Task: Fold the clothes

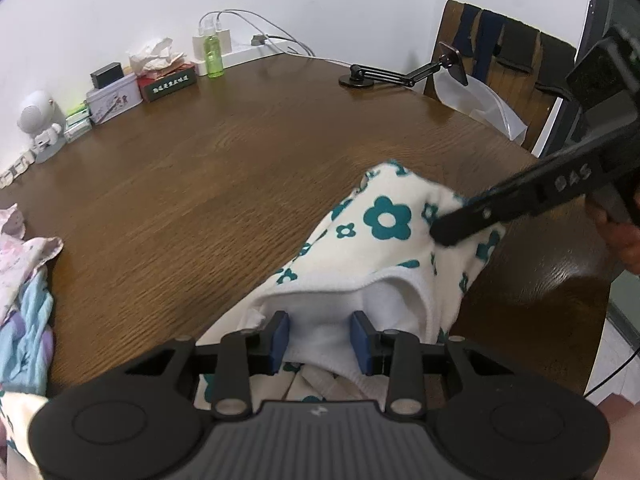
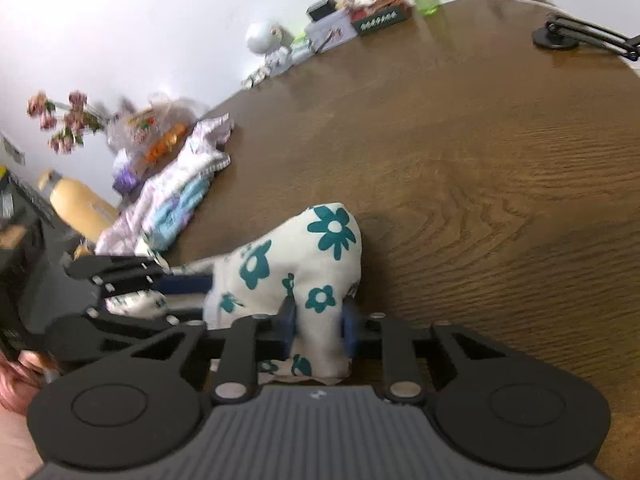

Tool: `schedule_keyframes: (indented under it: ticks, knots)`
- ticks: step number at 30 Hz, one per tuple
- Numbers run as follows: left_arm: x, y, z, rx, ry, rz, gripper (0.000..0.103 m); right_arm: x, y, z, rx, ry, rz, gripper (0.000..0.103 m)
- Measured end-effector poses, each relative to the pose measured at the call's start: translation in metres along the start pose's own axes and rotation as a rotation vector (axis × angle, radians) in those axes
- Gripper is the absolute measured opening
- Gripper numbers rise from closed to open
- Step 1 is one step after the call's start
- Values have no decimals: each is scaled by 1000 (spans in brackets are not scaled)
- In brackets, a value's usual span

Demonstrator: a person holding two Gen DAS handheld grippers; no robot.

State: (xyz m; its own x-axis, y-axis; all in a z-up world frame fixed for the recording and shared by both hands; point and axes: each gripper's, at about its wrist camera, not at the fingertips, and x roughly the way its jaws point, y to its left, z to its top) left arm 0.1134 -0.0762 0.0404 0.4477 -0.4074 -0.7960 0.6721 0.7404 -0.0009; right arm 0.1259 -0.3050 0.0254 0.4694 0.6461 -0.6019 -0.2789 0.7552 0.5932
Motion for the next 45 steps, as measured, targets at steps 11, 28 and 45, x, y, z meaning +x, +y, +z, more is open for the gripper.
schedule_keyframes:
  ticks: [11,28,45]
  knots:
    - [19,-43,56,-20,-107,-165,46,-59,93,35,-462,-26,-529,16]
    - [-8,30,-32,-138,-63,-159,52,28,203,3,-828,109,-646,16]
    - [-63,82,-50,-285,-156,-112,52,19,173,3,-514,18,-291,34]
